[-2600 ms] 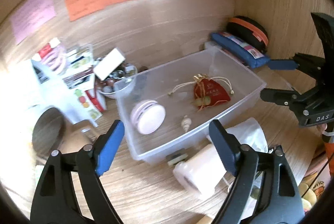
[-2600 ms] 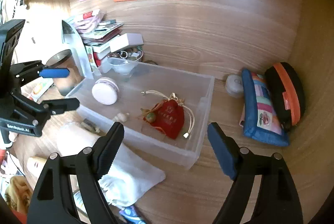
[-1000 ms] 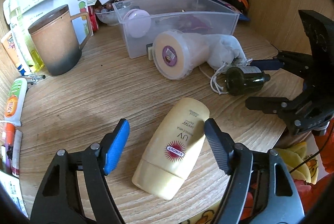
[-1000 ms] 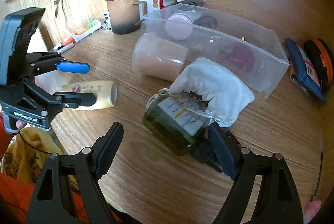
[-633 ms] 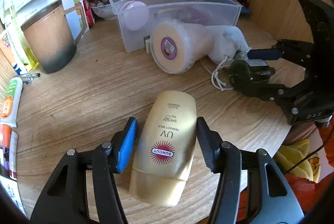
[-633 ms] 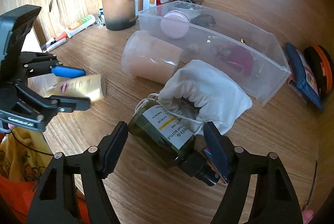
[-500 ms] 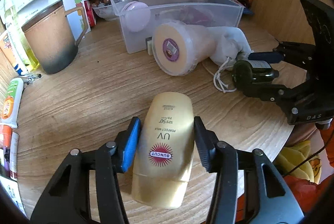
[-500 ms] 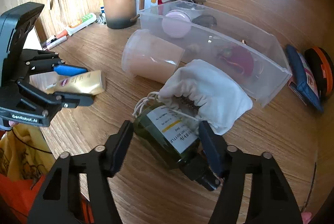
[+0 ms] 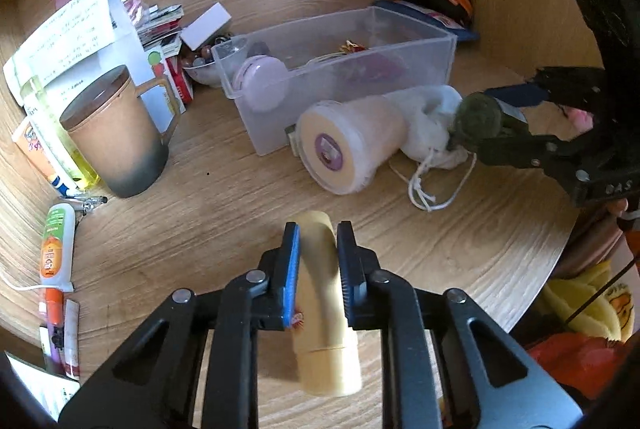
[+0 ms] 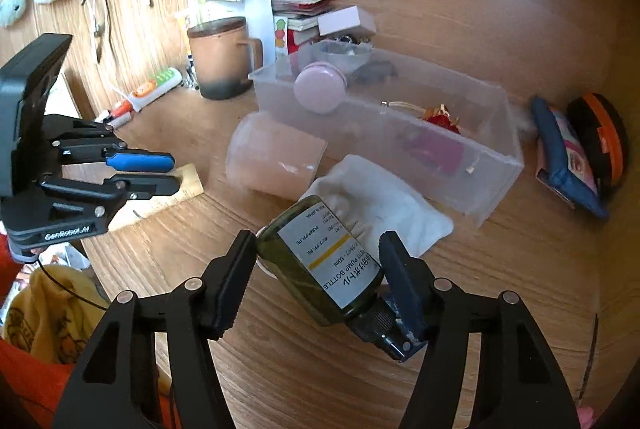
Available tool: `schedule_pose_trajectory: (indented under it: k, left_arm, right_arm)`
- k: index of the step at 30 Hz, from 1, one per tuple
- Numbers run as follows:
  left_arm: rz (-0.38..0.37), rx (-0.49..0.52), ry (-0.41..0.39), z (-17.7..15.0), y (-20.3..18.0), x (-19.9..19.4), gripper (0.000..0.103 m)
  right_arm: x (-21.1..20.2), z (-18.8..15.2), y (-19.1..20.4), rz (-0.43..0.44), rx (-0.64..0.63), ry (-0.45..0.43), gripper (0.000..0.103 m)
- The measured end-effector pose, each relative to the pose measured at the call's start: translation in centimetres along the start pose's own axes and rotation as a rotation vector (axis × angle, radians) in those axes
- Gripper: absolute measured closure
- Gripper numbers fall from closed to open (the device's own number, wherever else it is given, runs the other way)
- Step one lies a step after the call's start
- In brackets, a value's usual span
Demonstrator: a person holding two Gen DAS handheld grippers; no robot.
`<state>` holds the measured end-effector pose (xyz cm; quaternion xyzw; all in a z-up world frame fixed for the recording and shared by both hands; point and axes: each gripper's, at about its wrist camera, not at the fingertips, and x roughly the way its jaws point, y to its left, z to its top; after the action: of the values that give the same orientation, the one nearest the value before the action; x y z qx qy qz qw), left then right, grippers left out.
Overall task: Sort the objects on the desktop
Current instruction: 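Lift the sunscreen tube upright with the left tool while the right tool lifts the green bottle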
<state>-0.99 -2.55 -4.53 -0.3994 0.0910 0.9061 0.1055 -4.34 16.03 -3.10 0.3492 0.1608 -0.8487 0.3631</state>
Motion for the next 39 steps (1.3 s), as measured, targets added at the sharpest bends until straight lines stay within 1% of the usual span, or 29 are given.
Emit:
schedule_pose_trajectory:
  k: [6,9,11,12,18,19,20,21,22,24,25,28,33,35,38,39]
  left_arm:
    - [-0.005,-0.051,0.003,0.1,1.7,0.7,0.084]
    - [-0.003,-0.051,0.008,0.0,1.8,1.0,0.081]
    - [0.008,-0.052,0.019,-0.1,1.8,1.4,0.075]
    - [0.010,-0.055,0.023,-0.2,1.8,1.5,0.074]
    - [0.027,-0.101,0.024,-0.3,3.4,2.0,0.070]
    - [0.036,-0.108,0.026,-0.4,3.8,2.1,0.069]
    - [0.038,-0.114,0.029,-0.5,4.1,2.2,0.068]
    - [0.041,-0.123,0.039,-0.5,4.5,2.5,0.068]
    - [0.037,-0.142,0.054,-0.7,5.0,2.9,0.065]
    - [0.016,-0.169,0.077,-1.0,5.6,3.6,0.061]
    - [0.018,-0.177,0.088,-1.2,5.8,3.9,0.059]
    - [0.035,-0.163,0.071,-1.5,5.7,3.8,0.059]
    - [0.041,-0.162,0.074,-1.5,5.6,3.7,0.059]
    - [0.031,-0.163,0.077,-1.5,5.7,3.7,0.060]
    - [0.007,-0.166,0.080,-1.6,5.7,3.6,0.060]
    - [0.002,-0.165,0.081,-1.6,5.6,3.6,0.060]
  right_arm:
    - [-0.2,0.0,0.2,0.007,-0.013,0.007,0.043]
    - [0.1,-0.1,0.1,0.020,-0.010,0.013,0.043]
    - [0.2,-0.1,0.0,0.030,-0.005,0.016,0.043]
    - [0.3,-0.1,0.0,0.032,-0.002,0.016,0.043]
    - [0.4,0.1,0.0,0.054,0.000,0.018,0.043]
    - [0.4,0.1,0.1,0.056,-0.002,0.017,0.044]
    - [0.4,0.1,0.1,0.059,-0.003,0.015,0.049]
    - [0.4,0.1,0.1,0.068,-0.003,0.019,0.050]
    - [0.4,0.1,0.2,0.075,-0.003,0.020,0.050]
    - [0.4,0.1,0.3,0.078,-0.004,0.018,0.050]
    - [0.4,0.1,0.3,0.075,-0.006,0.019,0.050]
    - [1.0,0.1,0.3,0.069,-0.010,0.036,0.050]
    - [1.0,-0.2,0.0,0.104,0.014,0.051,0.050]
    - [0.7,-0.4,0.3,0.127,0.008,0.051,0.049]
    - [0.5,-0.9,1.4,0.133,-0.032,0.056,0.038]
    - [0.5,-1.1,1.8,0.128,-0.046,0.060,0.038]
